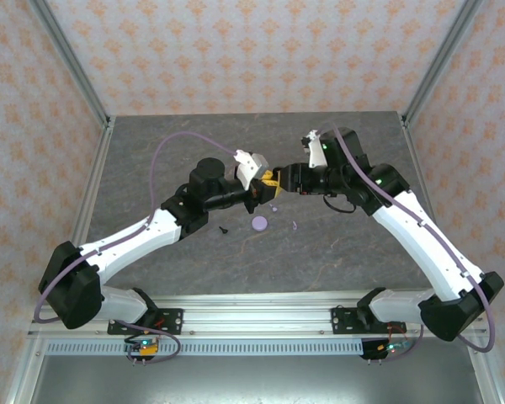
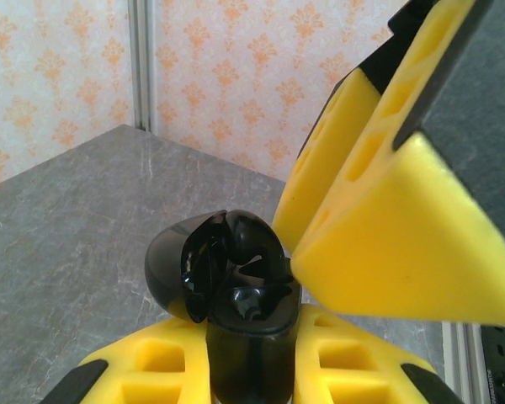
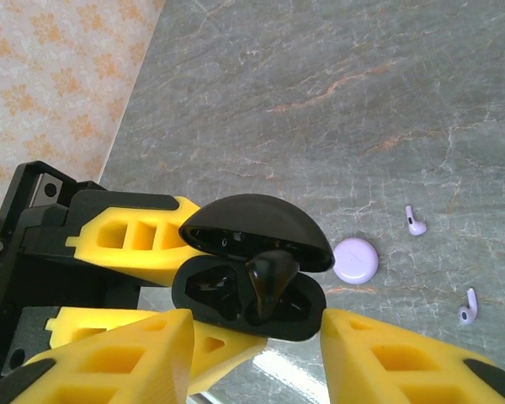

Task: Insert the wireless bluetooth earbuds into the charging case

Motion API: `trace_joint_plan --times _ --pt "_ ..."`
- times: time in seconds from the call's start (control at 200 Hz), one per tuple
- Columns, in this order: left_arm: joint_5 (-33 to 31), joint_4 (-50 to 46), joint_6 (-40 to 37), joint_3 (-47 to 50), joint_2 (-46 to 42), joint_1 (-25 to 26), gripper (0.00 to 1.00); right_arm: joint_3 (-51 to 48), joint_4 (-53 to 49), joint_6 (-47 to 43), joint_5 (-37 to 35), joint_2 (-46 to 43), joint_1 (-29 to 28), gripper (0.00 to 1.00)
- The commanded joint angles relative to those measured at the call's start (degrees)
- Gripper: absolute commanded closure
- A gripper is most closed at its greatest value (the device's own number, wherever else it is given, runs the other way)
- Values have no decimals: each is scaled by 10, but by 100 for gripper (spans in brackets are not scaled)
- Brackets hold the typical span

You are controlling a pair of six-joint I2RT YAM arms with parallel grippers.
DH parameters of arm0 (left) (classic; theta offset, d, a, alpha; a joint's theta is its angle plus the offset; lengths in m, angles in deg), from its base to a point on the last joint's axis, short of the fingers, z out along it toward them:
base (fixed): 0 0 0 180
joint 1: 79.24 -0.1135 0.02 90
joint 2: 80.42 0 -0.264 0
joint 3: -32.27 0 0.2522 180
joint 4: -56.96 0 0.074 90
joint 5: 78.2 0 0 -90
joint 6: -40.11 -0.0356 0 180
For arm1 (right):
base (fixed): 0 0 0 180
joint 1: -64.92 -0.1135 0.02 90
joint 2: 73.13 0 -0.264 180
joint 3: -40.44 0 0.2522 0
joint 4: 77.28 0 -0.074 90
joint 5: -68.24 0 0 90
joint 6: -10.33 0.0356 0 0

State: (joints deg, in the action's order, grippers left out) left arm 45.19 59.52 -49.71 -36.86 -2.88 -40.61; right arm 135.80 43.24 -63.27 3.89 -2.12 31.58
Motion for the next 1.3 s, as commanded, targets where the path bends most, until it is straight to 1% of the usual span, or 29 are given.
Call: trace_joint_plan --times 0.0,0.11,0.195,0.345,0.47,0.841,1.296 --pt "-11 32 3 9 -7 3 92 22 -3 -5 -31 -27 -1 55" --pt "-4 30 0 12 -12 3 92 27 1 -6 -36 -28 -1 55" --pt "-2 27 -2 14 -16 3 92 33 0 -6 -32 -26 -1 59" --pt "12 28 -3 15 -20 3 92 45 -4 -10 -25 -11 -1 72" --pt "20 30 -4 16 -24 3 92 52 -8 -13 -18 1 -1 77" --pt "40 40 -6 22 -32 3 92 53 -19 -17 -5 24 -1 78" --pt "32 19 -15 9 -32 3 92 59 -68 -16 -38 39 -1 77"
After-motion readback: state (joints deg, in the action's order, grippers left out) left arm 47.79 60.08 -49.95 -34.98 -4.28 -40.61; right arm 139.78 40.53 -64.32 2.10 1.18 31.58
